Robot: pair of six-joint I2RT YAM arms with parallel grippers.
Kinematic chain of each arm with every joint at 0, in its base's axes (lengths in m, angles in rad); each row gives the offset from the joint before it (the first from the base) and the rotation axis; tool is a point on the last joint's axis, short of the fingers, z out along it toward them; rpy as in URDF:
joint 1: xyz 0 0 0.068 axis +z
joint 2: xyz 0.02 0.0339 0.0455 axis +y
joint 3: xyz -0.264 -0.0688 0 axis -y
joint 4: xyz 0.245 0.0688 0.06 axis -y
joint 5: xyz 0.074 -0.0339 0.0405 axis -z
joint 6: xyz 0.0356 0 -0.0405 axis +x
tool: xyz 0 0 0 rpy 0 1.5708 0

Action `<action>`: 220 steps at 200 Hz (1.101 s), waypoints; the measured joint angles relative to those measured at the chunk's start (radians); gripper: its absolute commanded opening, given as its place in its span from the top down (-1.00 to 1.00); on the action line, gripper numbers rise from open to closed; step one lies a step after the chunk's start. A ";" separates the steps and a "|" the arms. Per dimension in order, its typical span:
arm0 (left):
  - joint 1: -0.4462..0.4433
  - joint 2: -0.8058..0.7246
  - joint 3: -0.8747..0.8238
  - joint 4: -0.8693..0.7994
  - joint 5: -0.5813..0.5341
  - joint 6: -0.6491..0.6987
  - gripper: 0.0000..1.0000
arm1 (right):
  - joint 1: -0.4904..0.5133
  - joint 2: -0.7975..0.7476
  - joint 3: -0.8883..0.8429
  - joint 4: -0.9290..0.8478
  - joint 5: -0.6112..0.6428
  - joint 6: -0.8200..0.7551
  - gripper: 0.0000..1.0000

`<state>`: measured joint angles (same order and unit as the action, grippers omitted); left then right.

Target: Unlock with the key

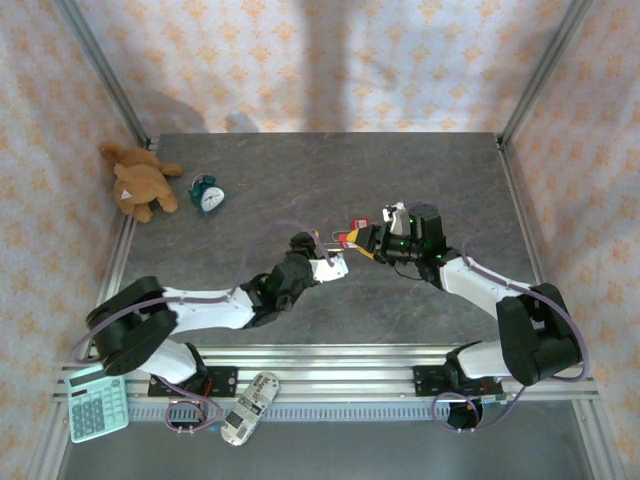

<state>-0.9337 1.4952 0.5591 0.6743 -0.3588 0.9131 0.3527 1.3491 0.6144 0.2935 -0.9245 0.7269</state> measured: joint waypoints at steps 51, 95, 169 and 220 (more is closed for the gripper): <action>-0.048 0.203 -0.017 0.413 -0.103 0.130 -0.36 | 0.000 -0.019 0.000 -0.002 0.022 0.018 0.58; -0.061 0.298 0.035 0.566 -0.151 0.213 -0.35 | 0.000 -0.025 0.000 -0.002 0.031 0.034 0.58; -0.069 0.420 0.093 0.646 -0.159 0.286 -0.41 | 0.003 -0.025 -0.002 0.005 0.034 0.066 0.59; -0.074 0.474 0.113 0.684 -0.170 0.325 -0.40 | 0.005 -0.021 -0.006 0.007 0.034 0.071 0.59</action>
<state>-1.0077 1.9690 0.6720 1.3586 -0.5285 1.2381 0.3573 1.3277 0.6086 0.3004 -0.8906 0.7979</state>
